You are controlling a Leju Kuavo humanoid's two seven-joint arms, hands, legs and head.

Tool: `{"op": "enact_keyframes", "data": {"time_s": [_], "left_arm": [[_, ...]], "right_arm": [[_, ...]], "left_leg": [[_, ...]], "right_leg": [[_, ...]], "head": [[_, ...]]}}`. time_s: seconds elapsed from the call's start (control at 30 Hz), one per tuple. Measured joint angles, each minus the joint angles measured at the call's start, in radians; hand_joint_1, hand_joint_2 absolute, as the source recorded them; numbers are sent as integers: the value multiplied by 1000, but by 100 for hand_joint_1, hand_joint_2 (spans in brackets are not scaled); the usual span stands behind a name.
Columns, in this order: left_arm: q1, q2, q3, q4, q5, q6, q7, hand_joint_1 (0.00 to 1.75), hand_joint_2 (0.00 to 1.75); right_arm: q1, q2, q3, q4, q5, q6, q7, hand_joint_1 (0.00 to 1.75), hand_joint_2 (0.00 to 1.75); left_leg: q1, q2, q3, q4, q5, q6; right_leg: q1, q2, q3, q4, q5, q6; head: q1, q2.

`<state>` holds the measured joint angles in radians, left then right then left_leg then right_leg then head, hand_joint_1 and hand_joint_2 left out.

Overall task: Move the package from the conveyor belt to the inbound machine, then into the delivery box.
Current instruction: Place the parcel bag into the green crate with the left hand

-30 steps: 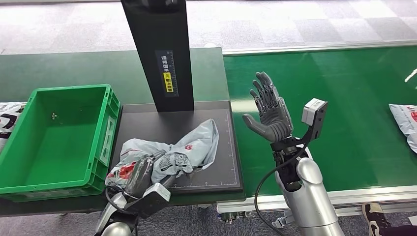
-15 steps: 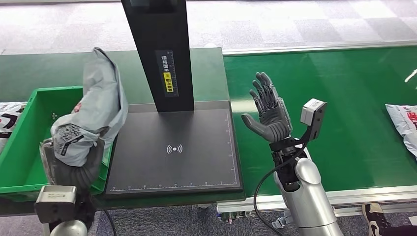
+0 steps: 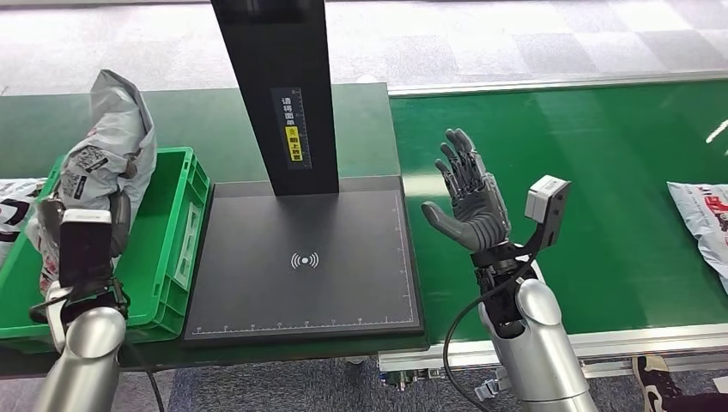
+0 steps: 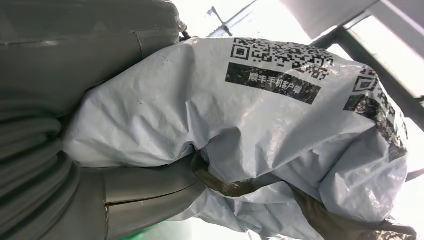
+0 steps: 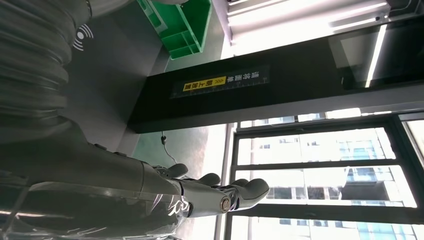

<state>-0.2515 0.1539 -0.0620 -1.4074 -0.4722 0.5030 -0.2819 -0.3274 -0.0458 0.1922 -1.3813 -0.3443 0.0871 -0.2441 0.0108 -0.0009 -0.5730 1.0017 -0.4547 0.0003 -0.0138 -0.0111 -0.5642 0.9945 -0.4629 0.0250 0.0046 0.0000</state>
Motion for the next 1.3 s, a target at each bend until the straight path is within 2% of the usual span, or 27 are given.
{"op": "enact_keyframes", "data": {"time_s": [0.17,0.3,0.4,0.5,0.73,0.9,1.07,1.17,1.3], "left_arm": [[-99,8,20,191,-27,5,25,175,175],[-159,12,27,321,-41,9,51,0,175],[-198,21,33,412,-56,2,108,0,175],[-218,31,37,468,-60,0,129,0,175],[-203,49,42,458,-30,12,157,0,175],[-126,51,66,297,75,33,106,0,175],[25,23,73,-8,183,-3,6,0,175],[123,-15,42,-183,156,-17,-22,0,175],[245,-63,-49,-352,116,-13,-42,0,175]], "right_arm": [[10,-2,-2,-13,-5,0,0,0,175],[28,-9,-5,-29,-12,-2,-1,0,175],[40,-18,-6,-39,-17,-3,-1,0,175],[53,-25,-7,-50,-19,-3,-2,0,175],[83,-33,-15,-82,-19,-8,0,0,175],[96,-34,-16,-95,-13,-17,3,0,175],[131,-33,-24,-123,13,-26,4,0,175],[152,-32,-25,-138,49,-30,2,0,175],[171,-20,-13,-144,105,-37,2,0,175]], "left_leg": [[0,0,0,0,0,0],[0,0,-1,0,0,0],[0,1,-1,0,0,0],[0,1,-1,0,0,0],[0,2,-2,0,0,0],[0,2,-2,0,0,0],[0,3,-3,0,-1,0],[0,3,-3,0,-2,0],[-1,3,-3,0,-3,0]], "right_leg": [[0,0,0,0,0,0],[0,0,-1,0,0,0],[0,1,-1,0,0,0],[0,1,-2,0,0,0],[0,2,-2,0,0,0],[0,2,-3,0,0,0],[0,3,-4,0,-1,0],[-1,3,-4,-1,-1,0],[-1,3,-4,-1,-1,0]], "head": [[0,0],[0,0],[0,0],[0,0],[0,0],[0,0],[0,0],[0,0],[0,0]]}}
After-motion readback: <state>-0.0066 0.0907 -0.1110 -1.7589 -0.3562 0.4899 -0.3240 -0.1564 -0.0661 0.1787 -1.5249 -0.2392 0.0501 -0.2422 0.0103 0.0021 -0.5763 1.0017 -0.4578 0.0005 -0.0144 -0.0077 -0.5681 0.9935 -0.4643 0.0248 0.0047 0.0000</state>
